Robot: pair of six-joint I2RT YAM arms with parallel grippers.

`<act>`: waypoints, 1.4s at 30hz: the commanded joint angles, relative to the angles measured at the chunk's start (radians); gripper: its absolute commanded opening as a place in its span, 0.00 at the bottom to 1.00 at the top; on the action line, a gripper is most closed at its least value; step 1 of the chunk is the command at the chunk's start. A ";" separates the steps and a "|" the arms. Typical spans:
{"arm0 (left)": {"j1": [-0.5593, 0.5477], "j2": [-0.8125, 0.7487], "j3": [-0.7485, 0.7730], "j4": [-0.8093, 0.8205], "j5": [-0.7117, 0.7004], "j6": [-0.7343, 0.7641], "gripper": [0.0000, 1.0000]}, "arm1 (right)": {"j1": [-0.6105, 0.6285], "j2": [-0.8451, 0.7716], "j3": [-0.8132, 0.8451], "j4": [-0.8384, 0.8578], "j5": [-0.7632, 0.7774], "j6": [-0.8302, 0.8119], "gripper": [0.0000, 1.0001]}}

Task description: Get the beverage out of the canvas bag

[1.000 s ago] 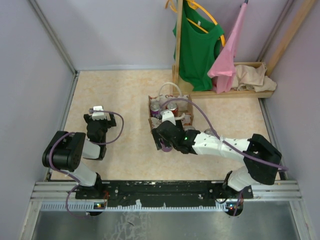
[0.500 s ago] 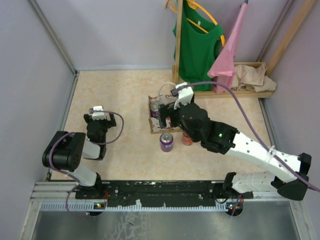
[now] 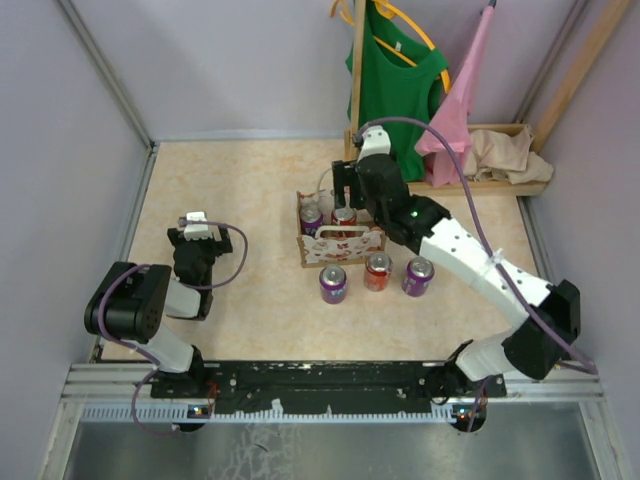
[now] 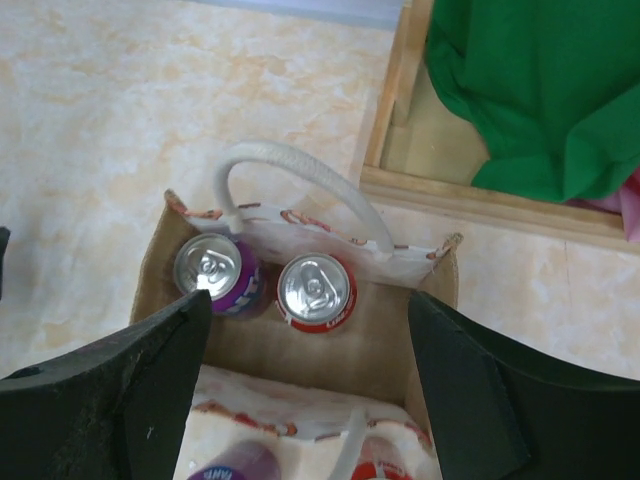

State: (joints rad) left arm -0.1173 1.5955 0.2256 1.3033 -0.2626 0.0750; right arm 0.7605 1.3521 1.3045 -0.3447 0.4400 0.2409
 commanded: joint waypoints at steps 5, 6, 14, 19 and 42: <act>0.001 0.008 -0.006 0.044 -0.006 -0.010 1.00 | -0.074 0.161 0.127 0.019 -0.151 0.031 0.79; 0.001 0.007 -0.006 0.044 -0.007 -0.009 1.00 | -0.076 0.180 0.136 0.009 -0.159 0.037 0.79; 0.000 0.007 -0.006 0.044 -0.007 -0.010 1.00 | -0.076 0.234 0.094 -0.003 -0.189 0.105 0.75; 0.000 0.007 -0.006 0.044 -0.007 -0.009 1.00 | -0.076 0.248 0.066 -0.004 -0.143 0.121 0.76; 0.000 0.007 -0.006 0.044 -0.007 -0.009 1.00 | -0.104 0.454 0.100 -0.048 -0.087 0.154 0.83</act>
State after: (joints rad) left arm -0.1173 1.5955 0.2256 1.3037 -0.2626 0.0753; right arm 0.6685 1.7779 1.3827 -0.4088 0.3355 0.3859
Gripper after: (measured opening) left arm 0.998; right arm 0.839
